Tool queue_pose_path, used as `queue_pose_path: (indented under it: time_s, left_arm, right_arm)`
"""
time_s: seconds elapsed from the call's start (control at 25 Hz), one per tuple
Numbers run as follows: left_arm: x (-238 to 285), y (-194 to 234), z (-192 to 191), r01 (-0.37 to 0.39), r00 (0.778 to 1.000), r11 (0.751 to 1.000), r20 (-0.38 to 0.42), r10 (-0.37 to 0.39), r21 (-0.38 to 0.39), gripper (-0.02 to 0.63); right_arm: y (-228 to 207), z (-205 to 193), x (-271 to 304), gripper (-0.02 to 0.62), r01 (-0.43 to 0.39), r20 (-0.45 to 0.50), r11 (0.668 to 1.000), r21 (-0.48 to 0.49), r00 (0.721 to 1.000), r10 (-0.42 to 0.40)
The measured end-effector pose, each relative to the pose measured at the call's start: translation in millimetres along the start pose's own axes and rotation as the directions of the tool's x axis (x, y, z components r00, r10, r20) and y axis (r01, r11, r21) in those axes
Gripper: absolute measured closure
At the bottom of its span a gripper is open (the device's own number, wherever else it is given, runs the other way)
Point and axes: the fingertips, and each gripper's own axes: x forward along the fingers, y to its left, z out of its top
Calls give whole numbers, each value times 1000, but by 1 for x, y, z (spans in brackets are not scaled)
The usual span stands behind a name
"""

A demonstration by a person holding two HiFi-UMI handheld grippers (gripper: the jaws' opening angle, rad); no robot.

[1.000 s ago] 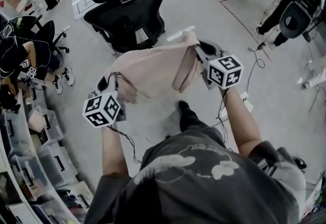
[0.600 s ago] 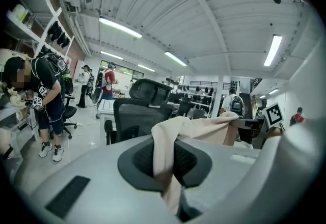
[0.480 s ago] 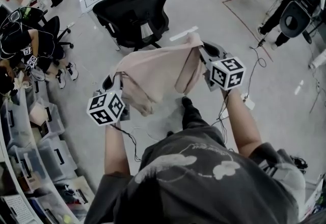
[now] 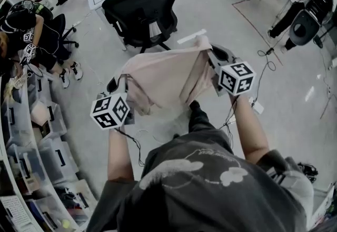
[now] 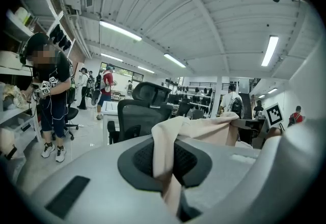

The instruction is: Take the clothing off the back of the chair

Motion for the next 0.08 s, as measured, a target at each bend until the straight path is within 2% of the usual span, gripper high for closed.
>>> queue_pose_path:
  time_s: [0.08]
  left_arm:
    - [-4,1,0,-1,1000,1000,2,1,-2,601]
  right_arm:
    - [3,-1,-2,595,-1,-1,1000,1,1000,1]
